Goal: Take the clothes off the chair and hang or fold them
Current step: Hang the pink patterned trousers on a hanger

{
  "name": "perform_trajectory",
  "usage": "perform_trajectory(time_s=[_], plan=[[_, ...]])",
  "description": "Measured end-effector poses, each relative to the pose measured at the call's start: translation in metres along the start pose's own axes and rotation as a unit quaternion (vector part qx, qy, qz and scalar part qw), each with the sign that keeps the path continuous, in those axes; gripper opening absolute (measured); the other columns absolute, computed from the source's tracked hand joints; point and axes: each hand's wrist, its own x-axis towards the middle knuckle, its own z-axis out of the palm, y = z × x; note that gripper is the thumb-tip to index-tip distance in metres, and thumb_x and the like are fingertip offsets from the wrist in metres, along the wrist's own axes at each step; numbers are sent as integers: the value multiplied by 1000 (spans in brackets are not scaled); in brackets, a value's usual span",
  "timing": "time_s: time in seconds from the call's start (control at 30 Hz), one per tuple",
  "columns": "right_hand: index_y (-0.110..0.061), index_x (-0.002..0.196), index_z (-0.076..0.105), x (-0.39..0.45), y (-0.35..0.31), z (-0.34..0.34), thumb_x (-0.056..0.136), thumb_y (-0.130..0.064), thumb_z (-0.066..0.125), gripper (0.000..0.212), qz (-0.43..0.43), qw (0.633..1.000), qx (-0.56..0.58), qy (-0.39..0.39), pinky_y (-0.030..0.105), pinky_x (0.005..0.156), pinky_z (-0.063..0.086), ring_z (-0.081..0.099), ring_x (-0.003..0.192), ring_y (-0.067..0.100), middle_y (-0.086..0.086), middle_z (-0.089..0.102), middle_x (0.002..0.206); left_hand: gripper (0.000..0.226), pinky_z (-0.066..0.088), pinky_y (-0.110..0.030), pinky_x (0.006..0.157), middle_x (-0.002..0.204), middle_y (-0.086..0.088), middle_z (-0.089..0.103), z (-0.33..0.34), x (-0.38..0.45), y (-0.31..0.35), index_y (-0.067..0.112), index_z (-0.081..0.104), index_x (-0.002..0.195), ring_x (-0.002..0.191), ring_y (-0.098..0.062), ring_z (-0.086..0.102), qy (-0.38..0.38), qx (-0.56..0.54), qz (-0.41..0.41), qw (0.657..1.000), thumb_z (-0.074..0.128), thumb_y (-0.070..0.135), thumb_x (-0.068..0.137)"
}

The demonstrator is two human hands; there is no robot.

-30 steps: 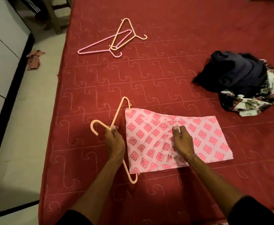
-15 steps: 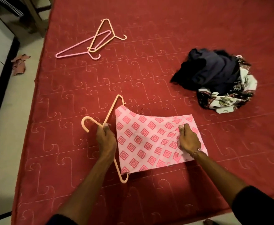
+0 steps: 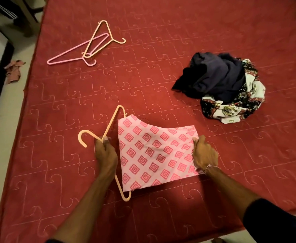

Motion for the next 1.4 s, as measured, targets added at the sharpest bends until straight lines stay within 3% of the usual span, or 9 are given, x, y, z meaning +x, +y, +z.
perform_trajectory(time_s=[0.1, 0.23, 0.4, 0.6, 0.83, 0.97, 1.1, 1.27, 1.4], plan=[[-19, 96, 32, 0, 2, 2, 106, -47, 24, 31, -5, 1000, -7, 30, 34, 55, 43, 52, 66, 18, -1, 49, 79, 28, 35, -31, 51, 72, -1, 47, -2, -1, 1, 21, 53, 104, 58, -14, 42, -2, 3, 5, 1000, 34, 40, 107], [-17, 103, 38, 4, 5, 4, 105, -45, 25, 31, 0, 999, 9, 40, 44, 68, 52, 54, 85, 24, 5, 51, 97, 30, 34, -28, 47, 72, -1, 47, -4, -1, 1, 17, 54, 105, 56, -12, 41, -10, -13, 19, 1000, 34, 40, 107], [-15, 104, 39, 3, 6, 5, 105, -45, 24, 34, -10, 999, 5, 47, 43, 66, 52, 54, 84, 24, 10, 55, 101, 29, 34, -26, 46, 71, 1, 48, -12, 3, 0, 15, 58, 105, 55, -11, 42, 10, -42, 23, 999, 38, 35, 107], [-14, 107, 38, 3, 3, 7, 105, -44, 22, 34, -11, 999, -14, 39, 46, 70, 54, 57, 93, 29, 12, 55, 106, 23, 33, -26, 49, 70, 1, 48, -36, 25, -20, 16, 58, 97, 56, -11, 41, 33, -85, -32, 995, 43, 31, 105], [-10, 111, 41, 0, 2, 11, 105, -43, 20, 40, -17, 997, -30, 62, 46, 71, 51, 56, 101, 34, 17, 55, 111, 20, 34, -20, 38, 74, -1, 48, -53, 36, -39, 13, 51, 98, 54, -10, 40, 56, -118, -96, 987, 49, 32, 104], [-7, 116, 40, -1, -3, 7, 106, -40, 25, 37, -2, 998, -27, 57, 44, 71, 47, 54, 105, 35, 19, 51, 115, 16, 33, -19, 37, 70, -1, 48, -55, 25, -28, 12, 46, 100, 50, -8, 40, 51, -162, -48, 984, 50, 26, 104], [2, 120, 44, -4, -20, -2, 102, -26, 42, 34, 21, 990, -1, 142, 48, 80, 47, 51, 101, 39, 26, 53, 115, 13, 34, -20, 39, 67, 0, 47, -60, 10, -1, 13, 47, 98, 49, -9, 40, 13, -185, 20, 982, 47, 25, 105], [-5, 128, 48, 0, -94, -43, 104, -32, 39, 37, -136, 969, 101, 182, 44, 89, 45, 48, 104, 28, 16, 55, 118, 9, 32, -23, 39, 63, 0, 46, -67, -6, 45, 13, 47, 101, 49, -11, 40, -28, -194, 47, 979, 48, 21, 105], [-5, 141, 41, -3, -174, -107, 106, -31, 40, 44, -319, 927, 147, 133, 42, 106, 41, 45, 121, 24, 15, 49, 137, 8, 31, -22, 38, 61, 0, 44, -80, -23, 96, 14, 45, 97, 47, -9, 37, -71, -214, 59, 973, 47, 17, 105]])
